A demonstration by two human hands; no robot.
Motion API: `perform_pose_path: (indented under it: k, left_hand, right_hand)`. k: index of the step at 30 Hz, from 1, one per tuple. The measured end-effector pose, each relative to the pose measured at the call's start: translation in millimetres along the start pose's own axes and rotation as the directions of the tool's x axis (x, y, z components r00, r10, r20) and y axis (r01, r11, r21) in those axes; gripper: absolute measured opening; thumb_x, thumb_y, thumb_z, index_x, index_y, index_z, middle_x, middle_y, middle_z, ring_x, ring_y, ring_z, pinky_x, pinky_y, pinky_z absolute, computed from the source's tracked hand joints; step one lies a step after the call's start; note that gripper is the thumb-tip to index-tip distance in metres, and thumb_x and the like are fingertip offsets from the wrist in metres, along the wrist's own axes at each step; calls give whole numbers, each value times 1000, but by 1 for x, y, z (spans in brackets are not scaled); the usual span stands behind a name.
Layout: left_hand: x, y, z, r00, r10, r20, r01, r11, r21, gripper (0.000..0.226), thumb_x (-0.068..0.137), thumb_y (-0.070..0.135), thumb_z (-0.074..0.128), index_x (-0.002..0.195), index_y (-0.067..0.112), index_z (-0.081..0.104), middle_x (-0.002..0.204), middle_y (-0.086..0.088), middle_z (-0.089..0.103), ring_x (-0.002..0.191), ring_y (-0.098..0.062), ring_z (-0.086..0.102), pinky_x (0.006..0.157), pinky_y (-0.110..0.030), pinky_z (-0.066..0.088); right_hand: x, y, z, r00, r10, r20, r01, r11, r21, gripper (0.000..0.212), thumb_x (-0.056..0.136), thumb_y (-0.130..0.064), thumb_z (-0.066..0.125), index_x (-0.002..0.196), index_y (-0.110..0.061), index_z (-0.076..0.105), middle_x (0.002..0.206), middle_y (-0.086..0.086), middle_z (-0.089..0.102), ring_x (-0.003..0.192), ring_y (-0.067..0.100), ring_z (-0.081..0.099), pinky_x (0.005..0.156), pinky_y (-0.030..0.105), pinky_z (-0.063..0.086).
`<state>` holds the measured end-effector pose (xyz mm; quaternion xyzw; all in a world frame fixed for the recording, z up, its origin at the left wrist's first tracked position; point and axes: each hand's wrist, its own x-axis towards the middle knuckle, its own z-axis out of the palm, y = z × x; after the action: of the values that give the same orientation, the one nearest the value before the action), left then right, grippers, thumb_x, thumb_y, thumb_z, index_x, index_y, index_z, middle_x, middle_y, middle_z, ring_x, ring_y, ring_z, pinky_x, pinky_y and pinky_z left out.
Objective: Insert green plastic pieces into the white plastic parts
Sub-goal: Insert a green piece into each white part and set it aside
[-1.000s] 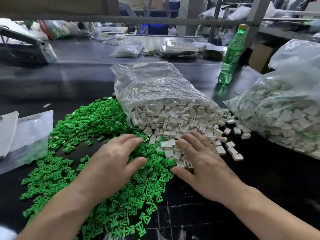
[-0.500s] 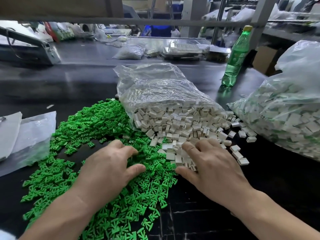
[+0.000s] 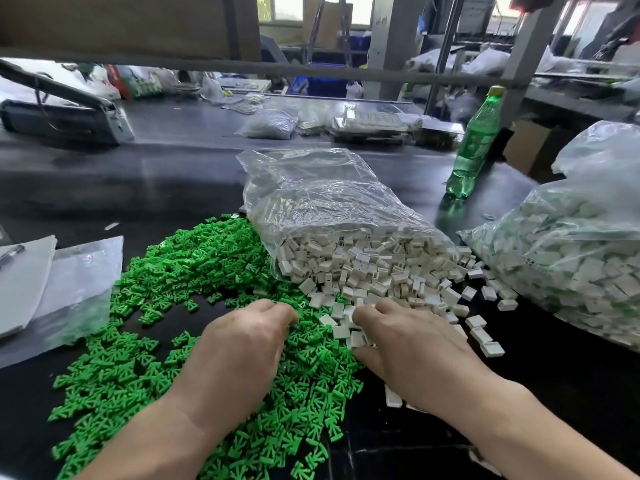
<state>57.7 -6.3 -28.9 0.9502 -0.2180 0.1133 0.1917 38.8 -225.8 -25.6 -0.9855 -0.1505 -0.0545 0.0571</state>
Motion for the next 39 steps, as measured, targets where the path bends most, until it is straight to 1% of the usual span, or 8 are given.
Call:
perform_pose_path:
  k: [5, 11, 20, 25, 27, 31, 33, 39]
  left_hand:
    - [-2, 7, -4, 989, -129, -76, 93, 924, -370, 18, 94, 16, 62, 106, 29, 69, 90, 18, 66, 81, 1, 65, 74, -18, 54]
    - [-5, 20, -7, 971, -226, 73, 220, 739, -637, 27, 87, 11, 71, 98, 35, 72, 96, 30, 66, 92, 9, 63, 72, -2, 46]
    - [-1, 20, -2, 893, -302, 334, 422, 299, -856, 21, 69, 16, 78, 88, 25, 79, 91, -6, 76, 85, -20, 74, 81, -29, 55]
    - [-2, 24, 3, 920, -277, 277, 350, 263, -899, 22, 64, 27, 76, 86, 22, 77, 89, -9, 74, 88, -23, 73, 69, -25, 58]
    - [-3, 24, 3, 930, -274, 244, 319, 276, -907, 21, 68, 27, 77, 88, 23, 77, 89, -7, 73, 88, -23, 72, 68, -25, 57]
    - [-3, 27, -1, 938, -254, 235, 279, 153, -948, 33, 62, 30, 81, 93, 19, 76, 86, -13, 71, 77, -22, 68, 62, -25, 55]
    - [-3, 30, -1, 941, -247, 230, 258, 88, -962, 35, 61, 28, 81, 94, 17, 76, 87, -16, 72, 75, -21, 68, 60, -25, 54]
    - [-3, 35, -2, 949, -244, 202, 224, 66, -972, 33, 56, 19, 90, 85, 16, 76, 88, -18, 74, 74, -23, 72, 58, -26, 56]
  right_hand:
    - [-4, 1, 8, 995, 73, -71, -60, 983, 172, 27, 98, -52, 53, 117, -34, 46, 109, -18, 51, 91, 9, 55, 75, 27, 42]
    - [-7, 6, 6, 985, 117, -125, -73, 947, 314, 13, 100, -32, 55, 112, -33, 51, 103, -21, 53, 95, 3, 49, 75, 16, 33]
    - [-2, 4, 6, 965, 139, -223, -36, 909, 414, 9, 98, -17, 61, 103, -24, 61, 87, -27, 48, 88, 1, 44, 81, 6, 33]
    - [-4, 5, 6, 933, 178, -314, -6, 878, 478, 11, 94, -23, 69, 106, -23, 67, 99, -23, 64, 98, 2, 53, 82, 13, 39]
    - [-6, 5, 4, 919, 266, -290, -19, 766, 643, 11, 93, -29, 70, 103, -31, 68, 87, -22, 67, 90, -1, 60, 75, 10, 45]
    - [-10, -8, -2, 980, 201, -12, -19, 153, 988, 8, 90, -27, 71, 98, -28, 72, 90, 4, 75, 78, 22, 72, 66, 31, 58]
    - [-11, -13, -1, 989, 148, 30, -34, 28, 999, 7, 92, -19, 70, 98, -24, 72, 86, 9, 73, 74, 27, 70, 65, 34, 58]
    - [-15, -15, 3, 984, 178, -27, -30, 310, 950, 16, 94, -20, 70, 100, -35, 72, 74, 4, 65, 62, 16, 61, 57, 27, 53]
